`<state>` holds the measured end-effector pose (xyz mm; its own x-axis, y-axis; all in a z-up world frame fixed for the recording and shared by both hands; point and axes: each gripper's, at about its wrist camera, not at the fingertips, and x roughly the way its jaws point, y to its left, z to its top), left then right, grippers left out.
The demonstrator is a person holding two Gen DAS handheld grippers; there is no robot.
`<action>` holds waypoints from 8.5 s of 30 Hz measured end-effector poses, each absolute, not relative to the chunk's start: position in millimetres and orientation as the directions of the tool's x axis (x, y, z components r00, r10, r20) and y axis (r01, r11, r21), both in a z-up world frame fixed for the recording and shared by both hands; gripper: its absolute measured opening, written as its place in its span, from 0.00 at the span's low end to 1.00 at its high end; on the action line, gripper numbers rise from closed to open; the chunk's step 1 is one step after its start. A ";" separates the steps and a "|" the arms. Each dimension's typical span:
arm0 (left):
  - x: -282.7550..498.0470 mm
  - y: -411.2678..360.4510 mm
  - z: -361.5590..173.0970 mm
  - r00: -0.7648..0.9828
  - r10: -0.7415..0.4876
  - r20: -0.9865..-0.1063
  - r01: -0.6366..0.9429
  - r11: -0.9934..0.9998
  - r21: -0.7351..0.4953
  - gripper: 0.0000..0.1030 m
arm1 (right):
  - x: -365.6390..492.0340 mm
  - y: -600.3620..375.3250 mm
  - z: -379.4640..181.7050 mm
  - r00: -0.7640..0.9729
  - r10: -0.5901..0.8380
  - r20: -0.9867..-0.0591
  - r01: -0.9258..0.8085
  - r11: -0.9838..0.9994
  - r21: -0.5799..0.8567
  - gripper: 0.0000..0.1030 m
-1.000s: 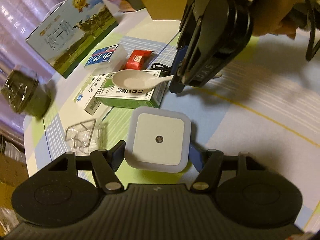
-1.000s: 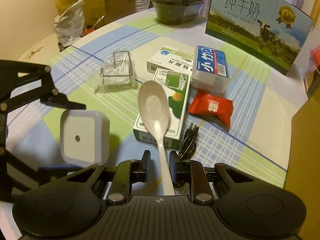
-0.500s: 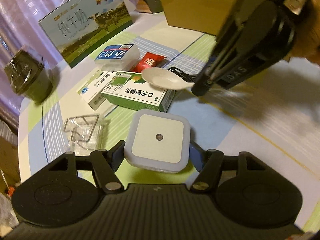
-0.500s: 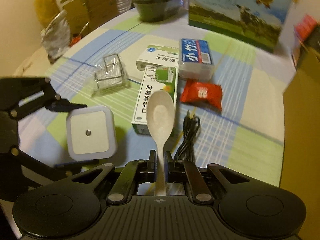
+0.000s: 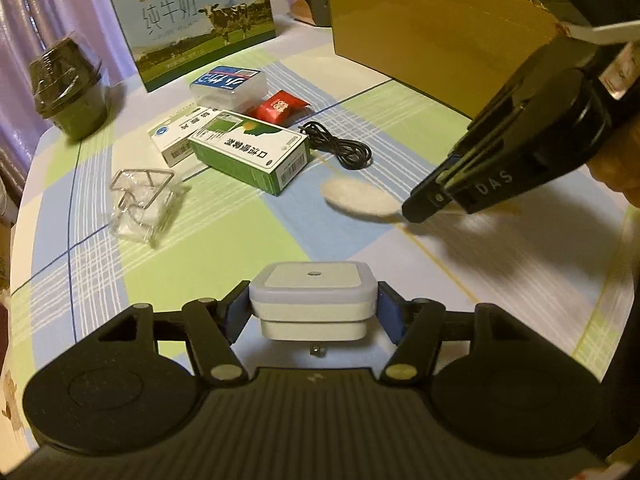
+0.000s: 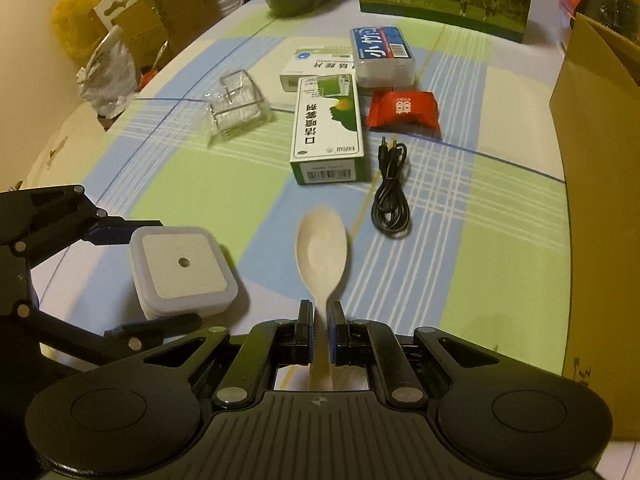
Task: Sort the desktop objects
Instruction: 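Grasp the white night light with the left gripper while the right grasps the white spoon handle, then lift and carry the night light and spoon with both grippers to the cardboard box, then open the left gripper releasing the night light while the right releases the spoon, then move both tools back toward the remaining small boxes on the table, then grasp the green-white mouthwash box with the left gripper while the right grasps the black cable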
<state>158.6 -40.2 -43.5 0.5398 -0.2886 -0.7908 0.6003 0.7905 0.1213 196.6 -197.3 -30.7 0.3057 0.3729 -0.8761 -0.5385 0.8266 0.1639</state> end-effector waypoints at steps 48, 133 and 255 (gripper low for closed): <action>192.2 -15.6 -43.0 0.579 -0.245 -0.778 0.435 0.900 0.040 0.59 | 215.7 -170.2 -48.5 0.377 0.349 -0.858 -0.557 0.826 0.091 0.29; 217.5 -280.4 74.0 0.619 -0.627 -0.472 0.684 0.726 -0.068 0.81 | 210.1 -447.9 125.9 0.864 0.054 -0.500 -0.023 0.997 0.067 0.28; 315.4 -68.1 -54.9 0.588 -0.173 -0.790 0.326 0.945 0.036 0.58 | 281.1 -205.0 -48.1 0.452 0.339 -0.825 -0.470 0.877 0.102 0.13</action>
